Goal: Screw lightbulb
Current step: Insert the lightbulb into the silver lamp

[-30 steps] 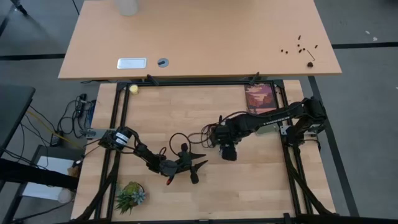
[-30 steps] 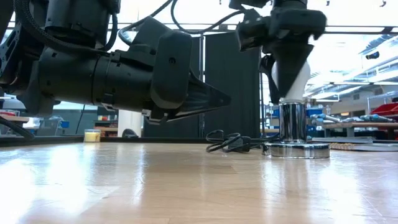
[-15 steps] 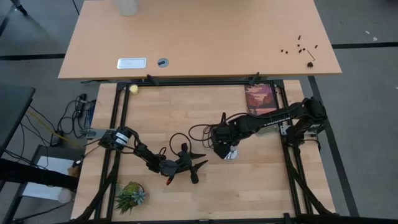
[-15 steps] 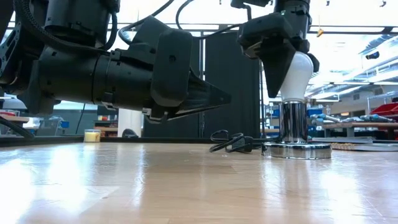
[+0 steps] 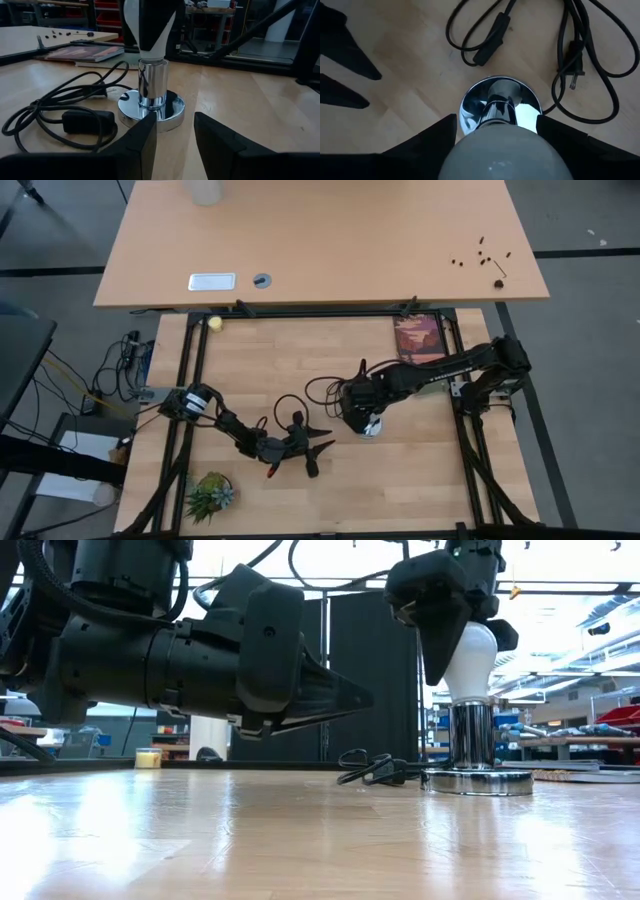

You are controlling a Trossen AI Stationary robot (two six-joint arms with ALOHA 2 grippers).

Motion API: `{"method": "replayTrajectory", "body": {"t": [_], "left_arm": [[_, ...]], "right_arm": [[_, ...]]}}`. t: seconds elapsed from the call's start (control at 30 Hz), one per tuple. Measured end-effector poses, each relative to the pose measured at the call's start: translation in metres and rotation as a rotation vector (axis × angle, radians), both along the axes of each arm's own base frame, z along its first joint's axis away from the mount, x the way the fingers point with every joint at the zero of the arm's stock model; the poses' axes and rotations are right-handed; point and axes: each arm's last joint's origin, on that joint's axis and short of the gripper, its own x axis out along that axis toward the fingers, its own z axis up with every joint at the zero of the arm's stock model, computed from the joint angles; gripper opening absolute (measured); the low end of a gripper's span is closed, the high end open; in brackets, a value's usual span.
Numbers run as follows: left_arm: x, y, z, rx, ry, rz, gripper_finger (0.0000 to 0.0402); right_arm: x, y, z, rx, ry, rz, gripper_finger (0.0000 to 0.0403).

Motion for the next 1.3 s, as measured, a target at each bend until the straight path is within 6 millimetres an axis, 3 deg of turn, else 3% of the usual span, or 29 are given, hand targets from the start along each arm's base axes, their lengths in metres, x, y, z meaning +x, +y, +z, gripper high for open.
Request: {"method": "replayTrajectory", "body": {"t": [0.77, 1.07, 1.3], "left_arm": [[0.000, 0.000, -0.001, -0.019, 0.007, -0.018, 0.0181], [0.000, -0.001, -0.001, -0.022, 0.007, -0.035, 0.0181], [0.000, -0.001, -0.001, -0.022, 0.007, -0.035, 0.0181]], "right_arm": [[-0.002, -0.007, 0.002, 0.041, 0.026, 0.125, 0.0286], [0.002, -0.008, 0.031, -0.016, -0.003, 0.169, 0.0286], [0.001, -0.006, 0.029, -0.025, 0.034, 0.175, 0.0285]]}}
